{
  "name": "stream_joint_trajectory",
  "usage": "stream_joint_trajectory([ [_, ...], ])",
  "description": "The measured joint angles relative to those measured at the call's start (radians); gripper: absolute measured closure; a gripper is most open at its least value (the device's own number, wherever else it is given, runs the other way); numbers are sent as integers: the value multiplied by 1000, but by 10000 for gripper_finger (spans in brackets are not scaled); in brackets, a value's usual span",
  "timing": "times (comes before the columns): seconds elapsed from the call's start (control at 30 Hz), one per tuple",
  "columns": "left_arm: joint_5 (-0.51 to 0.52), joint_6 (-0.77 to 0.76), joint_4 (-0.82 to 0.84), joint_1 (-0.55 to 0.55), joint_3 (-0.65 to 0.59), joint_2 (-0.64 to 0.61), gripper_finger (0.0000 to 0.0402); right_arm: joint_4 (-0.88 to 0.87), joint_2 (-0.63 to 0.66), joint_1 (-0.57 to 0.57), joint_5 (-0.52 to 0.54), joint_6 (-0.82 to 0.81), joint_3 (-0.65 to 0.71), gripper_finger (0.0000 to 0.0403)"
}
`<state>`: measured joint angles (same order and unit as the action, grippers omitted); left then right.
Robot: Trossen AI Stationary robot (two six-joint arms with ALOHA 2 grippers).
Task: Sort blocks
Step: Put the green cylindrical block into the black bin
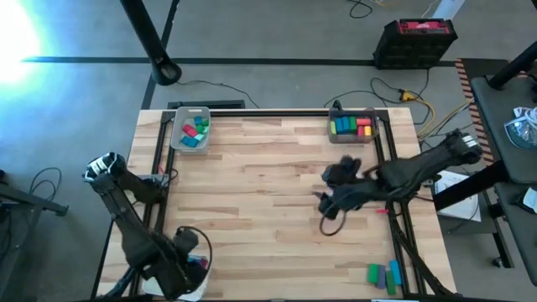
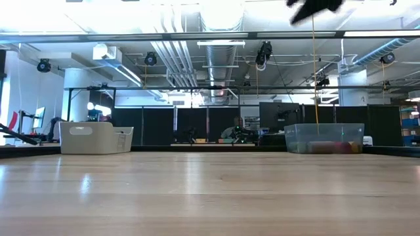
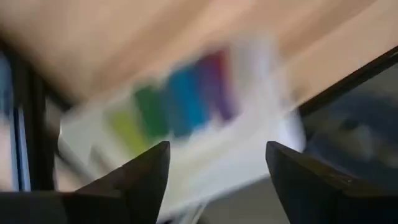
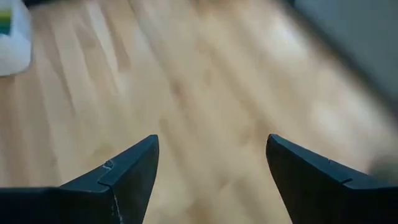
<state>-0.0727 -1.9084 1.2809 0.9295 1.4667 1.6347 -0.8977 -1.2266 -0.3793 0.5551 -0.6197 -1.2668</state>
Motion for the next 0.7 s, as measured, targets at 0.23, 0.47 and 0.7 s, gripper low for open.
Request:
stream_joint_trajectory([
  [0.23,610,291,-72,-24,117,-2,118,-293,-175,-71,-274,-640,2,98],
  [0.47,729,787,-469,-142,16,-1,116,-323,-339,-263,-715,-758,13,77],
  [0.7,654,1152,-1052,-236,-130,-1,116,-299,-467,-453,-938,-808,12,59],
])
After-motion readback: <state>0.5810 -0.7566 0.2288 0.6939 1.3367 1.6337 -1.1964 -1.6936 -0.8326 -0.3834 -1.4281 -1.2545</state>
